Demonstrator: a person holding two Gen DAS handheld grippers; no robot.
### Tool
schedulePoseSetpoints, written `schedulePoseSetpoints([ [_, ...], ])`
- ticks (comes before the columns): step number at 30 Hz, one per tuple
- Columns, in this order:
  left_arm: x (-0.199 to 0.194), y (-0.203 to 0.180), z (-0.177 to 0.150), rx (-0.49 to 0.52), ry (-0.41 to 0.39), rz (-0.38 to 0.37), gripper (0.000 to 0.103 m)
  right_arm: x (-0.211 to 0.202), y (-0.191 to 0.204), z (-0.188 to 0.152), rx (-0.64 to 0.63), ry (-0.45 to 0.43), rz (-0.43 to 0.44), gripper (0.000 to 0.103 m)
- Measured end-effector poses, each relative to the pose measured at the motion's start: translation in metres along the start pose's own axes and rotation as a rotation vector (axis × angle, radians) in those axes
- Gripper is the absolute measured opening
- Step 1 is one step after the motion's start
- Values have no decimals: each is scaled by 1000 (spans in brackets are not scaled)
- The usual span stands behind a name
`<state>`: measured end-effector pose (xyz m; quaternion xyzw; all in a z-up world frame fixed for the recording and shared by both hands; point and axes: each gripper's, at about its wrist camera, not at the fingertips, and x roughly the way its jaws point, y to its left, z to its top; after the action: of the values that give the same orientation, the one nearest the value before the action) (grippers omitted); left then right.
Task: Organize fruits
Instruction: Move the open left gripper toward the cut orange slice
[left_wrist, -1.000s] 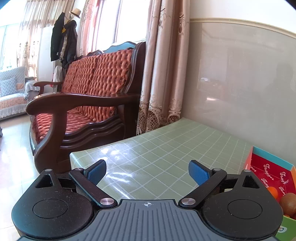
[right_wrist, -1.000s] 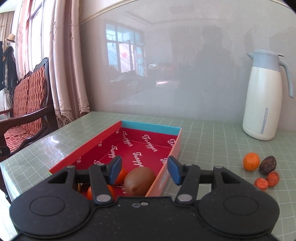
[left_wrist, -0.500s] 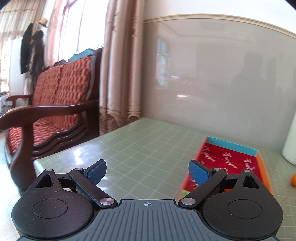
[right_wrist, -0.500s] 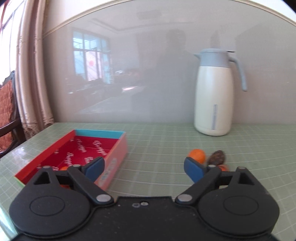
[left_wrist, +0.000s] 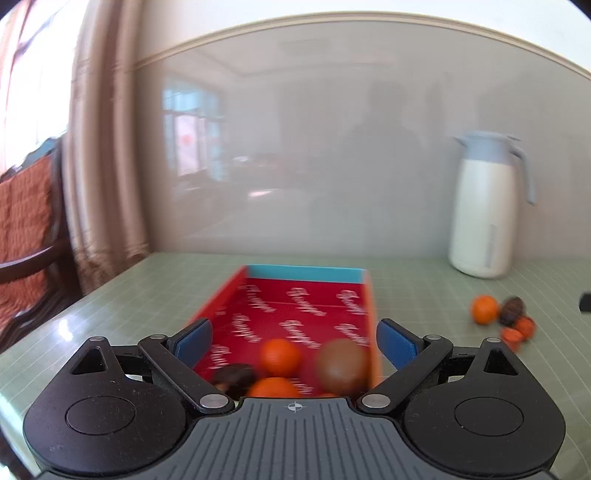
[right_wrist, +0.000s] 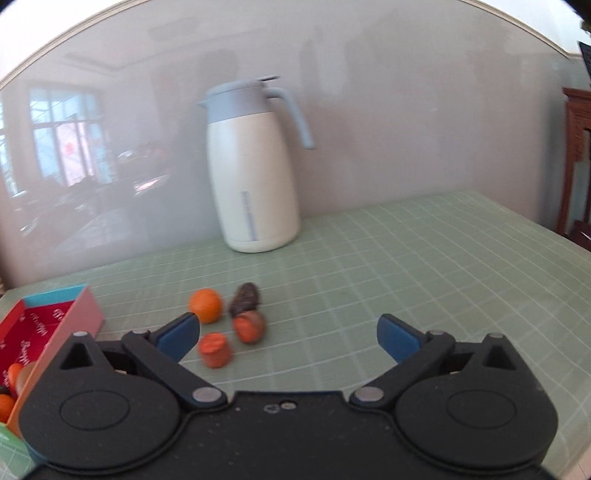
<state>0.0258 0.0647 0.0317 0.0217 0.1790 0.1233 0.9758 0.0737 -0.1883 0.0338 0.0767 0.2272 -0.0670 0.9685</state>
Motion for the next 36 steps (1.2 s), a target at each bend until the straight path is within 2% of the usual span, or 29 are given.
schedulePoseSetpoints([
  [4,7,-46,2,77,34,-124,95,-2,-23,1,22,-18,-108,103],
  [9,27,-99,3,173,81,-240,95,-4,-52,2,65,-34,-239,103],
  [15,47,-155,4,255,96,-328,95,-7,-81,0,119,-20,-271,103],
  [19,59,-179,3,299,122,-378,93,-11,-94,0,126,-42,-331,103],
  [20,63,-184,3,302,137,-395,89,-13,-98,0,130,-52,-352,103],
  [21,67,-187,3,305,154,-409,81,-15,-102,0,135,-63,-368,103],
  [22,71,-191,2,304,173,-422,76,-17,-106,0,140,-72,-379,103],
  [23,76,-194,2,295,191,-433,75,-19,-109,0,146,-77,-385,103],
  [26,88,-196,0,266,226,-448,60,-19,-119,1,167,-70,-386,103],
  [32,97,-198,-2,249,243,-457,34,-16,-124,1,175,-55,-374,103],
  [36,97,-197,-2,243,235,-449,31,-17,-121,2,171,-57,-364,103],
])
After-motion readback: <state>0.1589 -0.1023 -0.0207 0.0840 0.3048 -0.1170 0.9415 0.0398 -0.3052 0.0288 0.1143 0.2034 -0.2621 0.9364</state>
